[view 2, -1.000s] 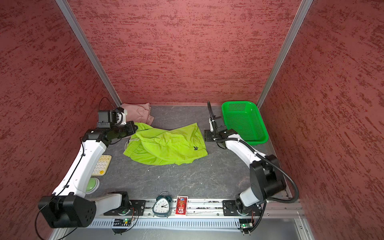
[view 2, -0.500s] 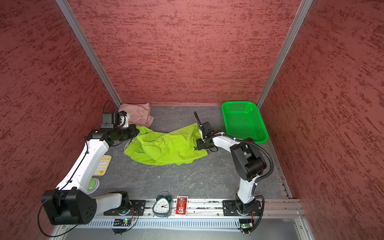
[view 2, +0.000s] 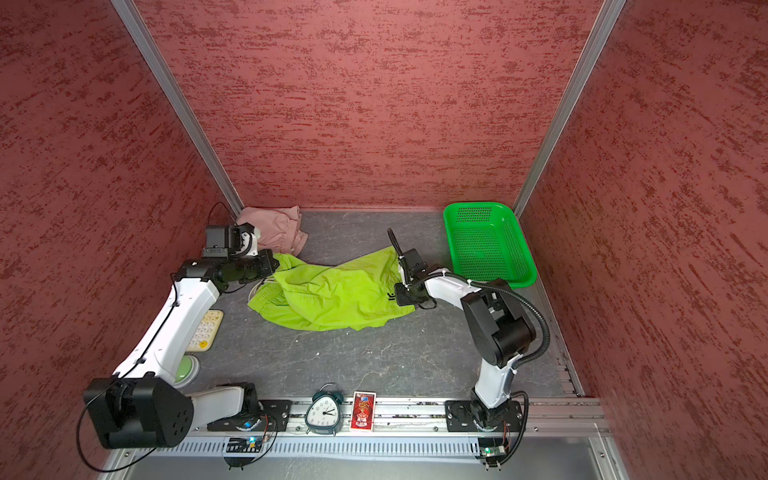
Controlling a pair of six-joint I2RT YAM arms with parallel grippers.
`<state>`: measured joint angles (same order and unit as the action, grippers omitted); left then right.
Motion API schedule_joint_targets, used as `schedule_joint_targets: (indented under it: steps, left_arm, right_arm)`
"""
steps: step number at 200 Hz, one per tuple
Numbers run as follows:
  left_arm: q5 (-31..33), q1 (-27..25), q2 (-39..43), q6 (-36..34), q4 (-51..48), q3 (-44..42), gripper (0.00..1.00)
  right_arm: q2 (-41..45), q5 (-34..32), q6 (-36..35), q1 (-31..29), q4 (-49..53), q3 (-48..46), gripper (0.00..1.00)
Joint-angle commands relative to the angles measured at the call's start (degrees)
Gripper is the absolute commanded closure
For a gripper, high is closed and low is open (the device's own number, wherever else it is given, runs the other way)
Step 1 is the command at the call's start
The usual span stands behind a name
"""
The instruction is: Fold and stack the shorts
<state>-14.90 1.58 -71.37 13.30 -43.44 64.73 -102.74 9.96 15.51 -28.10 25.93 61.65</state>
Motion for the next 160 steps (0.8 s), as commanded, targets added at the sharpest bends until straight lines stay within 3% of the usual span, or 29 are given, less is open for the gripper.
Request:
schedule_joint_targets:
  steps: [1,40,64,116,160]
  left_arm:
    - [-0.37,0.13,-0.17,0.24,0.82,-0.56,1.0]
    - [-0.14,0.23,0.01,0.15,0.97,-0.75,1.0]
    - [-0.22,0.26,0.09,0.06,0.84,-0.55,1.0]
    - [0.83,0.51,0.78,-0.94,-2.44,4.36,1.0]
    - [-4.05,0.2,3.13,-1.98,-6.35,12.55,1.0]
  right_arm:
    - [0.74,1.74,1.39,-0.38,-0.36,0.64,0.67]
    - [2.97,3.17,1.54,-0.38,1.61,1.63,1.0]
    - [5.68,1.87,1.98,-0.34,2.66,2.06,1.0]
    - [13.32,-7.98,0.14,-0.37,8.13,5.79,1.0]
    - [29.22,-14.76,-2.46,-0.19,1.86,6.95,1.0]
